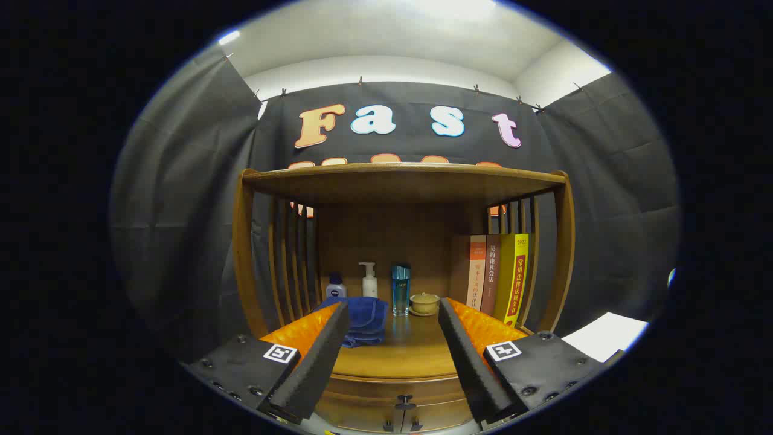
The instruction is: Pull open the drawer, take out the items inside it, and place them on the countertop above the cabinet.
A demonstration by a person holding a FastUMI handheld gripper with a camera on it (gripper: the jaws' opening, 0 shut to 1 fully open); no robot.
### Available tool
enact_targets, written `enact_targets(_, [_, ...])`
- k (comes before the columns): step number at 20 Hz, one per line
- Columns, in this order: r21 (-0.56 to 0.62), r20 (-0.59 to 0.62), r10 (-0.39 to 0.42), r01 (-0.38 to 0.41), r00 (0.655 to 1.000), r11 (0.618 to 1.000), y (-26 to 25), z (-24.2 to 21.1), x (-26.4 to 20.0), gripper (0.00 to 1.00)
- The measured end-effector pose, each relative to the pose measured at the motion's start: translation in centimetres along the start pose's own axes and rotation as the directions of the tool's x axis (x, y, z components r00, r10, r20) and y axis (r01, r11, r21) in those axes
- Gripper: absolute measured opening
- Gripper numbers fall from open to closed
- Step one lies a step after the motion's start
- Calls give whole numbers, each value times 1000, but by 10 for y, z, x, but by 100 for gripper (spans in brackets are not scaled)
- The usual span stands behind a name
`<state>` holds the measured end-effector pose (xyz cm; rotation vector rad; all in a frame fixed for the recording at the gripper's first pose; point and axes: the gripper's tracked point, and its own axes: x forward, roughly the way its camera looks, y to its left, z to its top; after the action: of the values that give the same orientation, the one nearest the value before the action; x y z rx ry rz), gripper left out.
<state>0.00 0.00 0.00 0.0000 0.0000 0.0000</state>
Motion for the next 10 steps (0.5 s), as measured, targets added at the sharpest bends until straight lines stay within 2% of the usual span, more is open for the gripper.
enact_targets(10, [19,-16,-9,10,1000,1000,1,-3,-4,98])
